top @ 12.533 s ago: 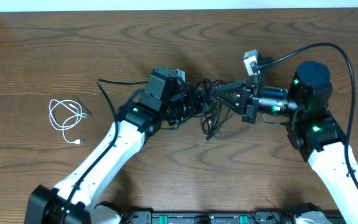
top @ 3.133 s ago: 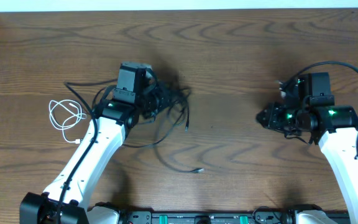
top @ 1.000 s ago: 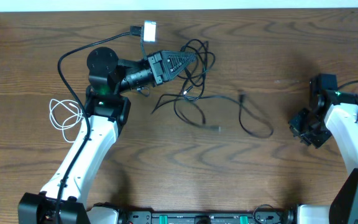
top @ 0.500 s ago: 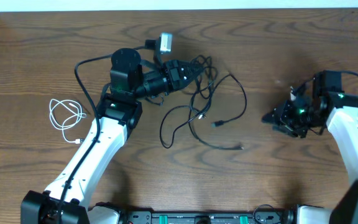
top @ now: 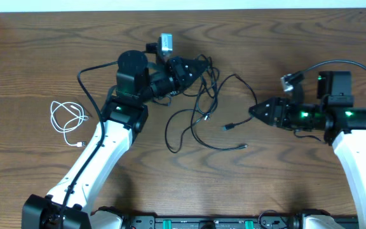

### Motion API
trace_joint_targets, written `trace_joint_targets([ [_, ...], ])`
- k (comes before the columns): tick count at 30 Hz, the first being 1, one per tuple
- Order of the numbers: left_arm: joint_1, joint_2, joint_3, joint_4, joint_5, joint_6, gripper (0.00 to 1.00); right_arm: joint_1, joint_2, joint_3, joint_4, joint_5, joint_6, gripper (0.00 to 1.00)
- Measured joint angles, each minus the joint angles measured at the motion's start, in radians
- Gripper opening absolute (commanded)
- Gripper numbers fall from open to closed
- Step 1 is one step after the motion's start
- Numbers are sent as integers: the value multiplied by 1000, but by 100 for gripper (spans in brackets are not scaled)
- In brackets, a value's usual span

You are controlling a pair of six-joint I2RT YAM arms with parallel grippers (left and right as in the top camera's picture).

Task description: Untangle cables

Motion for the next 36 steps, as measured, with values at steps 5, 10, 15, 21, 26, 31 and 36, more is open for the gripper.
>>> trace_joint_targets([
  [5, -51, 0, 0, 46, 7, 63, 8, 93, 0, 0, 68, 8, 43, 61],
  [10, -85, 0, 0, 79, 39, 110, 8, 113, 0, 0, 127, 83, 158, 60],
  [15, -102, 0, 0, 149, 101, 133, 8, 121, 0, 0, 165, 122, 222, 60],
  [21, -138, 0, 0, 155, 132, 136, 8, 140, 1, 0, 225, 155, 273, 58],
  [26, -167, 0, 0, 161, 143, 159, 8, 143, 2, 0, 240, 148, 311, 53],
  [31, -171, 0, 0, 256, 147, 157, 8, 173, 2, 0, 197, 179, 327, 49],
  [36, -167, 17, -16, 389, 184, 130, 8, 229, -5, 24, 69, 297, 373, 44],
])
